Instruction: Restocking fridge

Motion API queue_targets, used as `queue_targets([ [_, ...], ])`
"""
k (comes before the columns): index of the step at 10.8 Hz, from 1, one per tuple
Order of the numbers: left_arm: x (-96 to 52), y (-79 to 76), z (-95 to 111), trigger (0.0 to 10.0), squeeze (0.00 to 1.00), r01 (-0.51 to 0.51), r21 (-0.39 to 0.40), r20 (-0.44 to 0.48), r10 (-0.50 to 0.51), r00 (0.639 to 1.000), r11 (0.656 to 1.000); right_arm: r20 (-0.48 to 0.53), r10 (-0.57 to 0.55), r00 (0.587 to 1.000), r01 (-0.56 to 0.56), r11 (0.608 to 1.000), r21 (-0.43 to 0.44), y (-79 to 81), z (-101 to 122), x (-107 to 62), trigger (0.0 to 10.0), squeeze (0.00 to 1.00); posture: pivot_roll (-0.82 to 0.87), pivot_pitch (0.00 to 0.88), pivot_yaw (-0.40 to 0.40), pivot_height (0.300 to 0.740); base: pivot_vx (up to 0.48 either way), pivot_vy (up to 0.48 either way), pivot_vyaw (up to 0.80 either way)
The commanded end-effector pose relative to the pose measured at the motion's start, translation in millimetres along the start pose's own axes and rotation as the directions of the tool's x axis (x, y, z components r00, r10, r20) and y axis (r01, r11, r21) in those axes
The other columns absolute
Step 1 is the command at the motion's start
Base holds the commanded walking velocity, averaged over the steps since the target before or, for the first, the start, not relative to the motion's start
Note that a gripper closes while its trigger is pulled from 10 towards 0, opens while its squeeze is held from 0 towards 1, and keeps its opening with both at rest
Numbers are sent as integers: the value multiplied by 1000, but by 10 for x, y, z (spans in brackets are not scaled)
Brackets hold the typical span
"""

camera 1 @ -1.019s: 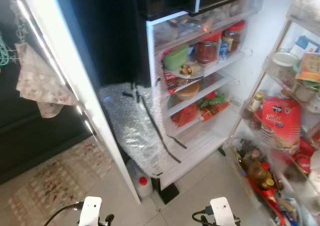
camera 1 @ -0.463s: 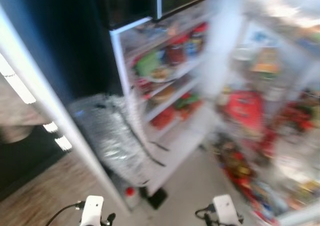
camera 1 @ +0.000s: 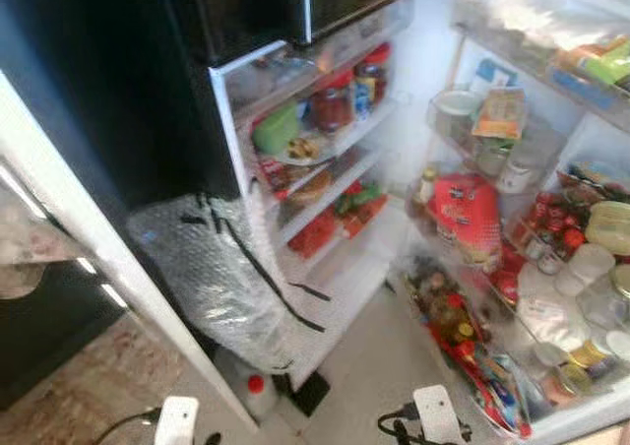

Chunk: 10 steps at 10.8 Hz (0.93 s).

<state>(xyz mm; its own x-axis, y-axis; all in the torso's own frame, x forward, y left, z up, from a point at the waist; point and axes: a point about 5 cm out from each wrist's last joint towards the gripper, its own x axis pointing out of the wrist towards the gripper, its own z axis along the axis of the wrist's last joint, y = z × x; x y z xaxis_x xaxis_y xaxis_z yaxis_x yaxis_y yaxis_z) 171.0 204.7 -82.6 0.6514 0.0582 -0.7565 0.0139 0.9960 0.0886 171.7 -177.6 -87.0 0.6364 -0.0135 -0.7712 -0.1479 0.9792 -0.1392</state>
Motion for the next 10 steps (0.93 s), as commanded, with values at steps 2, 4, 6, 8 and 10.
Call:
queue_targets([
  [2,-2,-10,-25,10000,0,-8,-3,-16,8,1000,1000,14,-8,1000,8,1000,-10,-33,45,10,10000,0,-99,29,77,740,0,0,0],
  [4,-13,6,-65,10000,0,-16,-8,-30,16,999,1000,102,-27,994,27,1000,10,-67,190,26,10000,0,-106,32,73,740,0,0,0],
  [6,-19,19,-84,10000,0,-23,-15,-38,23,999,1000,191,-28,981,26,1000,18,-121,233,-7,10000,0,-113,32,69,740,0,0,0],
  [8,-17,17,-79,10000,0,-24,-18,-38,23,999,1000,329,-69,942,45,996,78,-257,329,-71,10000,0,-118,30,71,740,0,0,0],
  [10,-18,24,-81,10000,0,-25,-17,-38,24,999,1000,514,-84,854,25,992,121,-304,560,-165,10000,0,-125,24,67,740,0,0,0],
])
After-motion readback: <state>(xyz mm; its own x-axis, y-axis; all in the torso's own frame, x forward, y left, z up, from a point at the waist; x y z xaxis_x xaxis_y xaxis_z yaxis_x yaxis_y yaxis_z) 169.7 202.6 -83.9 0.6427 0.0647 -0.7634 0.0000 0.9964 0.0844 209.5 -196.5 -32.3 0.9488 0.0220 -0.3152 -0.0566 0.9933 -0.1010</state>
